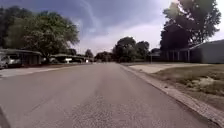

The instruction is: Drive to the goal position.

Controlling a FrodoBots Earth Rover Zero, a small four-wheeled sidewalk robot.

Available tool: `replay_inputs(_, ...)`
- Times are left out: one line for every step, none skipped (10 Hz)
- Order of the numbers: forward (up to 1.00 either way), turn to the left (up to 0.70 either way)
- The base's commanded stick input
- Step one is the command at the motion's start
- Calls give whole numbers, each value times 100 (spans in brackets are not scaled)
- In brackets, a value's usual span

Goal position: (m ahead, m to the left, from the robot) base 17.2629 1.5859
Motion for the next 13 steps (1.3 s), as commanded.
replay_inputs(70,3)
replay_inputs(70,3)
replay_inputs(70,3)
replay_inputs(70,3)
replay_inputs(70,3)
replay_inputs(70,3)
replay_inputs(70,3)
replay_inputs(70,3)
replay_inputs(70,3)
replay_inputs(70,3)
replay_inputs(70,3)
replay_inputs(70,3)
replay_inputs(70,3)
